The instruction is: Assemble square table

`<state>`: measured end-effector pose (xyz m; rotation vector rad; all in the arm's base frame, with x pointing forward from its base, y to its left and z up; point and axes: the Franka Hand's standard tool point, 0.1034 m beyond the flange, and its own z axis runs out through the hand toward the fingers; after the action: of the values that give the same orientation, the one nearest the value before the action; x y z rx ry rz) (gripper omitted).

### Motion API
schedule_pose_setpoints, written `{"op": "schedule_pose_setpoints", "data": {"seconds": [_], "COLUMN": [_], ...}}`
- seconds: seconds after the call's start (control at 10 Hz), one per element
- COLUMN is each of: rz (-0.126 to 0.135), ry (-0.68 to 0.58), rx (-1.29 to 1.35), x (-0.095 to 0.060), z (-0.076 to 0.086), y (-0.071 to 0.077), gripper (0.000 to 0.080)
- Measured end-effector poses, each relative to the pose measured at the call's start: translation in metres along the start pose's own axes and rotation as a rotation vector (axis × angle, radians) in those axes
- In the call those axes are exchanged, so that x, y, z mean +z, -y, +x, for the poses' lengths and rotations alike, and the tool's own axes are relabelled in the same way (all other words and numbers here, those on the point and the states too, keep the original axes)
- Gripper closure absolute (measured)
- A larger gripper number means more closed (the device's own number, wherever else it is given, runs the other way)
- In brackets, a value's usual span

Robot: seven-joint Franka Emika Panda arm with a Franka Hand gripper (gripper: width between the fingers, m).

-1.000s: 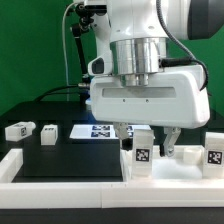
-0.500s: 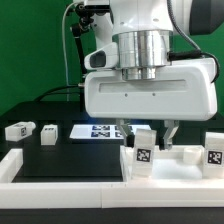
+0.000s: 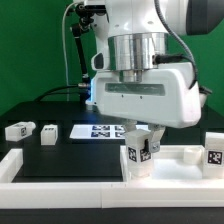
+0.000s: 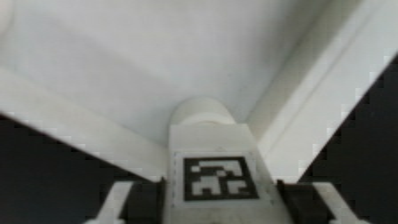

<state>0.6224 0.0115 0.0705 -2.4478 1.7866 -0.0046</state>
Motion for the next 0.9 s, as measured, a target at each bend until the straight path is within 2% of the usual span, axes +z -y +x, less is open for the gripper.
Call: {"op": "schedule_pose_setpoints", "data": {"seconds": [0.1, 0.2, 0.3, 0.6, 0.7, 0.8, 0.9], "rz": [0.020, 0.057, 0.065, 0.063, 0.049, 0.043, 0.045], "ry": [0.052, 0.099, 0.114, 0.110, 0.073, 0.068, 0.068], "rx": [0.216, 0.385, 0.429, 0.362, 0.149, -0.077, -0.204], "x": [0.0031, 0.0050, 0.0050, 0.0049, 0.0022, -0.0008, -0.0007], "z": [-0.0021, -0.0046, -0.0039, -0.0053, -0.0055, -0.0032, -0.0007], "y": [0.0011, 0.0026, 0.0026, 0.0024, 0.0029, 0.0034, 0.0019], "gripper": [0.0506, 0.0506, 0.0506, 0.0505, 0.0441, 0.0441, 0.0242]}}
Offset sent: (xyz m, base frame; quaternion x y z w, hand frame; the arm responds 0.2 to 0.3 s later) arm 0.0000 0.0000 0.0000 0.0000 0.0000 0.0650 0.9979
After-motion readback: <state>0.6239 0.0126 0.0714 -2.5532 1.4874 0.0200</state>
